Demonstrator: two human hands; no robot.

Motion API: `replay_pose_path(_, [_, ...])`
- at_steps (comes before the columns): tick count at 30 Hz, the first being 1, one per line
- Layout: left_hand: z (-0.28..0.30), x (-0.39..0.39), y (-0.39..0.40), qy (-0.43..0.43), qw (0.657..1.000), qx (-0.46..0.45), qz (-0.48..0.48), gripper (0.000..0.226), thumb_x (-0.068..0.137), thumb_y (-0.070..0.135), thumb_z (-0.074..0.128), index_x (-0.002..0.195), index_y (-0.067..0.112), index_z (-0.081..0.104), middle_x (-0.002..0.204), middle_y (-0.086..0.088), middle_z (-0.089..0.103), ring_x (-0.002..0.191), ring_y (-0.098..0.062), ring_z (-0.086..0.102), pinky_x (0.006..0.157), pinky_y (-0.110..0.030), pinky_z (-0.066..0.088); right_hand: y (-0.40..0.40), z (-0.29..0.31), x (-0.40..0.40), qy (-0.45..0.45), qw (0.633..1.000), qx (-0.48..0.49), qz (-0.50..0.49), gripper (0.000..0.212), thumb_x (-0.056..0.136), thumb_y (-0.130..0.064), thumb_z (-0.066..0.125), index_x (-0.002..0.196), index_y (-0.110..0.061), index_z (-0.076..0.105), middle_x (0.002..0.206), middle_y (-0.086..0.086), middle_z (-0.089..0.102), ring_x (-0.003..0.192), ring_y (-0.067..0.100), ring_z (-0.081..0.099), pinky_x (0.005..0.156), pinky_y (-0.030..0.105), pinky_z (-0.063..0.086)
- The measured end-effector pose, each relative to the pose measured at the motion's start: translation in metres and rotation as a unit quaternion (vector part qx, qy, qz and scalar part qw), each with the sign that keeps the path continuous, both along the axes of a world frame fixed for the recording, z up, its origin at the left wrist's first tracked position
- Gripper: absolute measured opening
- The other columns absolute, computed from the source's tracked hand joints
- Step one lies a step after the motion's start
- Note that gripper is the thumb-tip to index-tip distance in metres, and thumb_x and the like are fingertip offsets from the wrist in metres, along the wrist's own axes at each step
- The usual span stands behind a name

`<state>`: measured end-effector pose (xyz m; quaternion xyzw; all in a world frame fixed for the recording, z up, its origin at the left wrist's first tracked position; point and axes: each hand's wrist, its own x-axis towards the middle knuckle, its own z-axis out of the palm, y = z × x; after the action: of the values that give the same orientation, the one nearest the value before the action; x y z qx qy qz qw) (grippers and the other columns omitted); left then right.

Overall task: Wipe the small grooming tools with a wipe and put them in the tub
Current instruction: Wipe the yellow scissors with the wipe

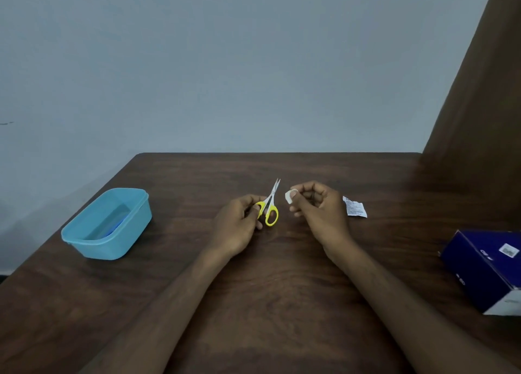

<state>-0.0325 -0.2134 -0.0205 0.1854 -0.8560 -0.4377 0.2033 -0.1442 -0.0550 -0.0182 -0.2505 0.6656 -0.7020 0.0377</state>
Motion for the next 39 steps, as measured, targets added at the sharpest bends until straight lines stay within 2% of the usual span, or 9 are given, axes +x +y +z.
replay_pose_path(4, [0.002,0.001,0.0,0.018,1.0,0.013,-0.016,0.025,0.103,0.025,0.054,0.11,0.035,0.076,0.078,0.005,0.078,0.067,-0.009,0.072,0.077,-0.037,0.058,-0.002,-0.006,0.005,0.058,0.992,0.071,0.088,0.011,0.095,-0.012,0.078,0.088,-0.02,0.076,0.082,0.001,0.079,0.072,0.012,0.073,0.068,0.034,0.06])
replay_pose_path(8, [0.005,0.002,0.004,0.031,0.999,0.027,-0.035,0.02,0.103,0.029,0.058,0.104,0.034,0.078,0.073,0.01,0.074,0.065,-0.006,0.068,0.073,-0.034,0.056,-0.003,-0.01,0.004,0.1,0.987,0.092,0.09,0.002,0.088,-0.023,0.082,0.089,-0.023,0.08,0.085,-0.001,0.081,0.079,0.017,0.078,0.076,0.046,0.065])
replay_pose_path(11, [0.006,0.003,0.005,-0.008,0.999,-0.014,-0.037,0.028,0.092,0.052,0.053,0.111,0.046,0.072,0.082,0.016,0.075,0.076,-0.005,0.071,0.083,-0.041,0.058,-0.002,-0.009,0.003,0.101,0.988,0.081,0.079,0.003,0.091,-0.019,0.08,0.09,-0.021,0.079,0.082,0.002,0.08,0.077,0.021,0.078,0.075,0.051,0.065])
replay_pose_path(15, [0.006,0.005,0.005,-0.044,0.997,-0.067,-0.022,0.034,0.089,0.058,0.046,0.118,0.051,0.063,0.099,0.024,0.075,0.096,-0.004,0.07,0.094,-0.044,0.055,-0.003,-0.007,0.005,0.089,0.99,0.079,0.072,0.008,0.095,-0.011,0.077,0.091,-0.018,0.076,0.078,0.005,0.078,0.071,0.022,0.077,0.072,0.053,0.065])
replay_pose_path(19, [0.002,0.005,0.004,-0.016,0.999,-0.042,-0.007,0.034,0.084,0.062,0.06,0.114,0.045,0.062,0.097,0.019,0.073,0.091,-0.005,0.071,0.092,-0.046,0.057,0.0,-0.004,0.003,0.077,0.995,0.057,0.029,0.01,0.095,-0.01,0.077,0.09,-0.018,0.074,0.077,0.003,0.078,0.069,0.019,0.077,0.069,0.043,0.063])
replay_pose_path(23, [0.0,0.003,0.004,-0.006,0.999,-0.042,0.001,0.029,0.089,0.056,0.074,0.113,0.042,0.063,0.089,0.014,0.066,0.085,-0.008,0.067,0.089,-0.045,0.057,0.004,-0.002,-0.003,0.079,0.995,0.037,-0.044,0.01,0.092,-0.021,0.081,0.085,-0.027,0.075,0.081,-0.005,0.079,0.073,0.016,0.077,0.072,0.046,0.063])
replay_pose_path(31, [0.001,0.005,0.006,-0.006,0.996,-0.083,-0.015,0.042,0.078,0.075,0.061,0.109,0.047,0.06,0.084,0.016,0.063,0.077,-0.006,0.064,0.079,-0.047,0.059,0.004,0.003,0.008,0.131,0.99,0.031,-0.032,0.007,0.09,-0.018,0.084,0.089,-0.024,0.081,0.081,-0.007,0.079,0.075,0.015,0.075,0.071,0.031,0.061])
replay_pose_path(36, [0.0,0.004,0.006,-0.003,0.994,-0.111,-0.017,0.046,0.074,0.081,0.063,0.106,0.049,0.058,0.08,0.016,0.06,0.067,-0.005,0.059,0.072,-0.046,0.059,0.002,0.002,0.003,0.171,0.976,0.085,-0.105,0.008,0.085,-0.023,0.088,0.088,-0.029,0.082,0.08,-0.006,0.073,0.089,-0.004,0.067,0.068,0.006,0.045])
replay_pose_path(39, [-0.002,0.003,0.006,0.0,0.993,-0.122,-0.01,0.048,0.073,0.083,0.064,0.106,0.048,0.058,0.08,0.015,0.06,0.066,-0.004,0.058,0.072,-0.043,0.059,0.006,0.006,-0.004,0.145,0.975,0.073,-0.154,0.007,0.086,-0.024,0.087,0.087,-0.028,0.081,0.097,-0.003,0.071,0.079,-0.005,0.069,0.067,0.008,0.044])
